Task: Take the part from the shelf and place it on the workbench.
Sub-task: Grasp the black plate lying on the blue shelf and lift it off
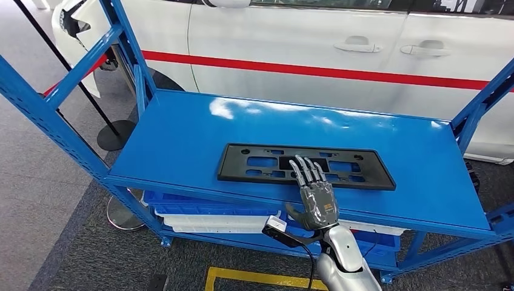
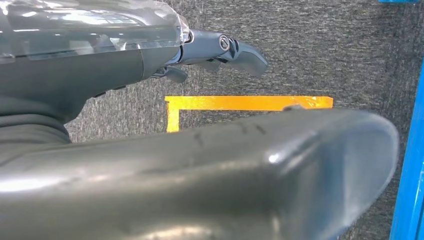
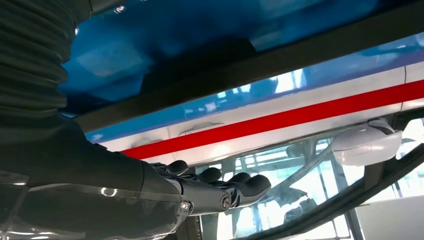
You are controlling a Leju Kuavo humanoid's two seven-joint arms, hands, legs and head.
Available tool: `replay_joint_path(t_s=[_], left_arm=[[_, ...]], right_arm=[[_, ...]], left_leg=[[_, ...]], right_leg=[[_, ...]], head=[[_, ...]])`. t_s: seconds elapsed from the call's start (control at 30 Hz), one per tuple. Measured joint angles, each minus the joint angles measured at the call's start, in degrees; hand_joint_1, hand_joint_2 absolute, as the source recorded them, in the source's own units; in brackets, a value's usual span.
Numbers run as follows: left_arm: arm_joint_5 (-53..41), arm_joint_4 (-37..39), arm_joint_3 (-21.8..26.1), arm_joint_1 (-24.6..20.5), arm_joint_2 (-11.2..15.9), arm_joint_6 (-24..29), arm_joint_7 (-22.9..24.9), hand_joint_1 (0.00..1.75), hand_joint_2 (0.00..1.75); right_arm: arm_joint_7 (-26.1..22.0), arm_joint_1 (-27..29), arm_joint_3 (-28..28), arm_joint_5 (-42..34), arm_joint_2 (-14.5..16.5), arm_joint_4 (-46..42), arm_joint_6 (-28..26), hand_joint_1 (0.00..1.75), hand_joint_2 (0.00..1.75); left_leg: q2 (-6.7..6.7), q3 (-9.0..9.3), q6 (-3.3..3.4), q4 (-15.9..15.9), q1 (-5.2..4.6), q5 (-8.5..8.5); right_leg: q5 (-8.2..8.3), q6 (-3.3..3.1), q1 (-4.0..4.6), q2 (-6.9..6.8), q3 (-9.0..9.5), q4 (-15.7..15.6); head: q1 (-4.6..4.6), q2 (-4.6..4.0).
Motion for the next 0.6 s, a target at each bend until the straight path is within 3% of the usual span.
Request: replay_joint_path(t_s=[0.07,0.1,0.2,0.27,0.37,0.4,0.43,0.47,0.53,0.6], left_arm=[[0.02,0.00,0.00,-0.05,-0.04,-0.08,0.16,0.00,0.00],[0.04,0.00,0.00,-0.09,-0.04,-0.09,0.20,0.00,0.00],[0.22,0.00,0.00,-0.11,-0.06,-0.10,0.22,0.00,0.00],[0.55,0.00,0.00,-0.05,-0.07,-0.10,0.22,0.00,0.00],[0.80,0.00,0.00,0.01,-0.09,-0.08,0.22,0.00,0.00],[0.79,0.00,0.00,0.08,-0.11,-0.08,0.22,0.00,0.00],[0.79,0.00,0.00,0.17,-0.13,-0.08,0.22,0.00,0.00],[0.78,0.00,0.00,0.24,-0.15,-0.08,0.22,0.00,0.00],[0.73,0.00,0.00,0.24,-0.15,-0.08,0.22,0.00,0.00],[0.69,0.00,0.00,0.09,-0.15,-0.10,0.24,0.00,0.00]], right_arm=[[0.15,-1.40,-0.01,0.37,0.48,1.75,-0.01,0.00,1.75],[0.30,-2.10,-0.02,0.65,0.70,2.69,-0.02,0.00,1.75],[0.72,-3.46,-0.05,1.19,1.25,5.09,-0.02,0.00,1.75],[1.05,-4.28,-0.07,1.68,1.69,6.18,-0.03,0.00,1.75],[2.65,-5.83,-0.07,3.42,2.37,8.59,-0.04,0.00,1.75],[3.29,-6.26,-0.08,3.96,2.48,9.52,-0.04,0.00,1.75],[3.85,-6.71,-0.09,4.44,2.59,10.35,-0.04,0.00,1.75],[4.38,-7.21,-0.13,4.90,2.75,11.11,-0.04,0.00,1.75],[5.40,-8.37,-0.28,5.87,3.19,12.35,-0.04,0.00,1.75],[6.58,-9.61,-0.53,6.82,3.57,13.51,-0.04,0.00,1.75]], left_leg=[[-0.01,-0.15,-0.47,0.49,-0.13,-0.28],[0.00,-0.33,-0.76,0.70,-0.22,-0.35],[0.03,-0.69,-1.78,0.78,-0.25,-0.32],[0.05,-1.34,-2.42,2.35,-0.09,-1.51],[0.06,-5.95,-3.16,12.56,0.13,-6.63],[0.06,-7.54,-3.30,15.88,0.17,-7.72],[0.06,-8.24,-3.34,17.26,0.17,-7.66],[0.07,-7.80,-3.28,16.23,0.17,-6.46],[0.09,-4.30,-2.84,8.68,0.14,-2.38],[0.12,-1.29,-2.19,2.25,-0.13,-0.25]], right_leg=[[3.17,-0.32,0.03,0.04,3.27,-7.44],[3.79,-0.53,0.10,0.07,4.12,-9.59],[3.92,-1.43,0.27,0.11,4.16,-10.55],[4.21,-2.17,0.11,0.02,4.28,-10.92],[4.34,-2.71,0.12,-0.08,4.29,-11.06],[4.33,-2.74,0.19,-0.10,4.28,-11.02],[4.32,-2.75,0.24,-0.08,4.28,-10.97],[4.30,-2.74,0.27,-0.04,4.30,-10.91],[4.22,-2.62,0.29,0.08,4.42,-10.78],[4.17,-2.23,0.46,0.14,4.30,-10.64]], head=[[-0.01,0.00],[-0.01,0.00],[-0.01,0.00],[-0.02,-0.01],[-0.03,0.00],[-0.03,0.00],[-0.03,0.00],[-0.03,0.00],[-0.03,0.00],[-0.03,0.00]])
